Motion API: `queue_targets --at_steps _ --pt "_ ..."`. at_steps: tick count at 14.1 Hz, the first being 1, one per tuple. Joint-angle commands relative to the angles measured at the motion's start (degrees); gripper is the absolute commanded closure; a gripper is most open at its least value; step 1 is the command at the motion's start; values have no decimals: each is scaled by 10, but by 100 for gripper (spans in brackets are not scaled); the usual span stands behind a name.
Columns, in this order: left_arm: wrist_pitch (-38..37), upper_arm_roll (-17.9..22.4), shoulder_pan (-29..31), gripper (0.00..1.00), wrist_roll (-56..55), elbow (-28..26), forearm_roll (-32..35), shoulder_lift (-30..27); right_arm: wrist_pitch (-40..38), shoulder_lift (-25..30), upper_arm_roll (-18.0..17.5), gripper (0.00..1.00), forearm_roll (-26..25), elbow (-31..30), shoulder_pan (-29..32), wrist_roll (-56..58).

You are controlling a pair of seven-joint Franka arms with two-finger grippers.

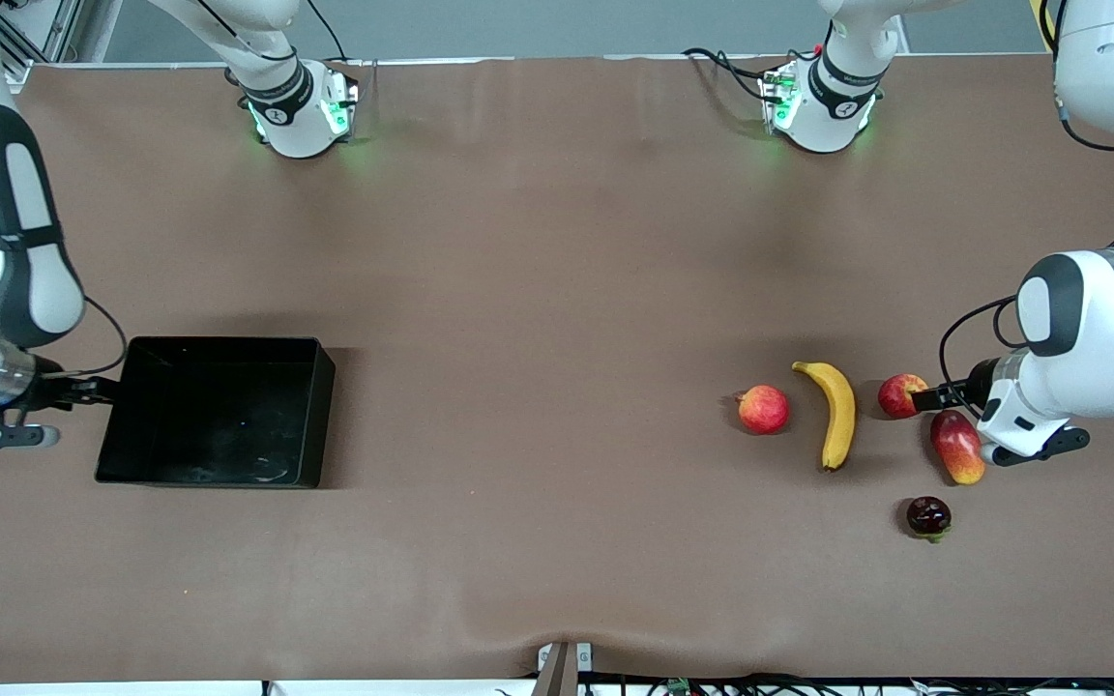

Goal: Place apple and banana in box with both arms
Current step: 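Grasp the black tray rim with the right gripper while the left gripper reaches the apple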

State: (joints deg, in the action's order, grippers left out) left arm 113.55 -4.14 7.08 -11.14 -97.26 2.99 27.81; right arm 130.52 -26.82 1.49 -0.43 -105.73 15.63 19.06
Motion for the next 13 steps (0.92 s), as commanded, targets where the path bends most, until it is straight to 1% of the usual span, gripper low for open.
queue_targets --at_steps 1,3,4,5,6,11,13 --pt "9 0 3 0 -5 16 -5 19 18 -2 -7 0 -8 -27 4 4" --pt "11 1 4 0 -5 14 -2 26 12 -11 -7 0 -8 -27 0 4" --pt "11 1 3 0 -6 14 -2 27 12 -15 -7 53 -8 -27 -3 4" --pt "16 1 4 0 -5 13 -2 31 12 -18 -7 89 -8 -27 -3 4" --pt "25 1 5 0 -5 11 -1 40 12 -19 -8 98 -8 -26 0 5" --pt "34 0 13 0 3 8 -2 69 11 -17 -8 99 -8 -25 -4 17" --pt "36 -1 13 0 3 8 -4 81 5 -12 -10 100 -8 -19 -6 15"
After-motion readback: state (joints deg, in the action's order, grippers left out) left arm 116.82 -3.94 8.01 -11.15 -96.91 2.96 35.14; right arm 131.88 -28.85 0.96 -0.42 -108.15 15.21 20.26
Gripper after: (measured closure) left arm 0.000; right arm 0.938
